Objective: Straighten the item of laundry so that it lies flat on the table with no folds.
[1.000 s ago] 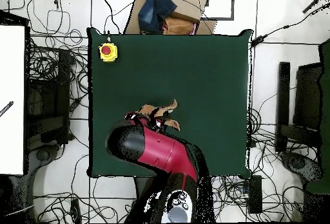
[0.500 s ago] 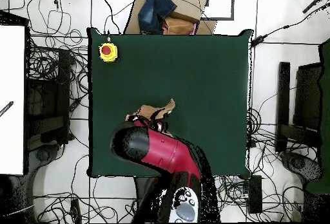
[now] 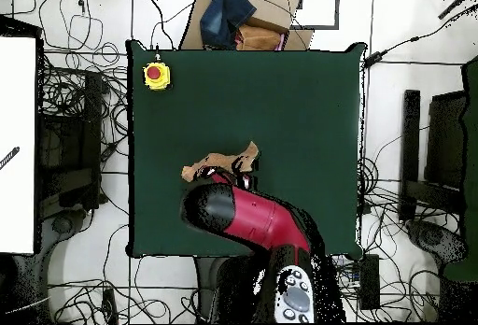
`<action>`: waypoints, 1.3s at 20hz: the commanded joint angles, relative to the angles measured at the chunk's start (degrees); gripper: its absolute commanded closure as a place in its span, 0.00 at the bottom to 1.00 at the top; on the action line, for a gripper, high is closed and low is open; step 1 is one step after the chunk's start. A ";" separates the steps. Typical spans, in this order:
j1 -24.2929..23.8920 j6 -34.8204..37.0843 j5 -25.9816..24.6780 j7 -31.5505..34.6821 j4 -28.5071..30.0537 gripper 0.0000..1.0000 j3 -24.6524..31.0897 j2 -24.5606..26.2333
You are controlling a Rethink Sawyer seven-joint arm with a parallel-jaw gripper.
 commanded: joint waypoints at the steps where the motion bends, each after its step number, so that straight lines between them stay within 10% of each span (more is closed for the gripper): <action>1: -4.03 -5.79 -5.71 3.22 0.15 1.00 6.34 4.97; 26: -8.62 -10.53 -16.30 5.17 -7.61 1.00 7.53 11.42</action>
